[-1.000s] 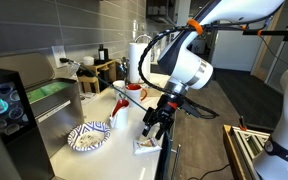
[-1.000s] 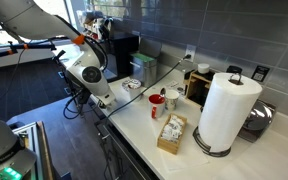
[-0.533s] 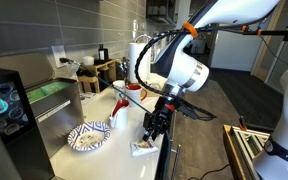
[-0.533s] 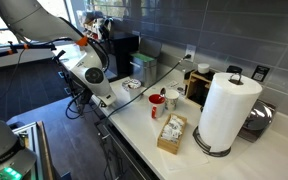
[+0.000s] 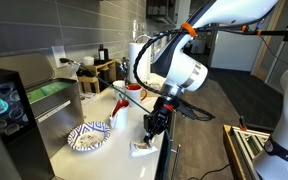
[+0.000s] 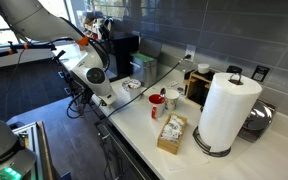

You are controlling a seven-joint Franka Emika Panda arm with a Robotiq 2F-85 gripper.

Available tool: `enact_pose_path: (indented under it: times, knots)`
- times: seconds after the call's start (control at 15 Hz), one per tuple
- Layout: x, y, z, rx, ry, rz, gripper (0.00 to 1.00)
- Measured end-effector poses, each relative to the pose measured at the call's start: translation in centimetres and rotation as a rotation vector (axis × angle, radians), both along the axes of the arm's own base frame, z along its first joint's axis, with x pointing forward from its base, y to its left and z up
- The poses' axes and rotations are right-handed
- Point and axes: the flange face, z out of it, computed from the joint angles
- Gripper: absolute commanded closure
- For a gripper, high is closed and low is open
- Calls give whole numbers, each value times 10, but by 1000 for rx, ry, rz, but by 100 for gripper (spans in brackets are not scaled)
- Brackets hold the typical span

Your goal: Place the white sachet on the black and white plate.

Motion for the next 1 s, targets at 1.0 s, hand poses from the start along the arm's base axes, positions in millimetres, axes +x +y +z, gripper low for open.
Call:
enact_pose_path:
  times: [1.0]
  knots:
    - [-14, 0, 74, 13, -168, 18, 99]
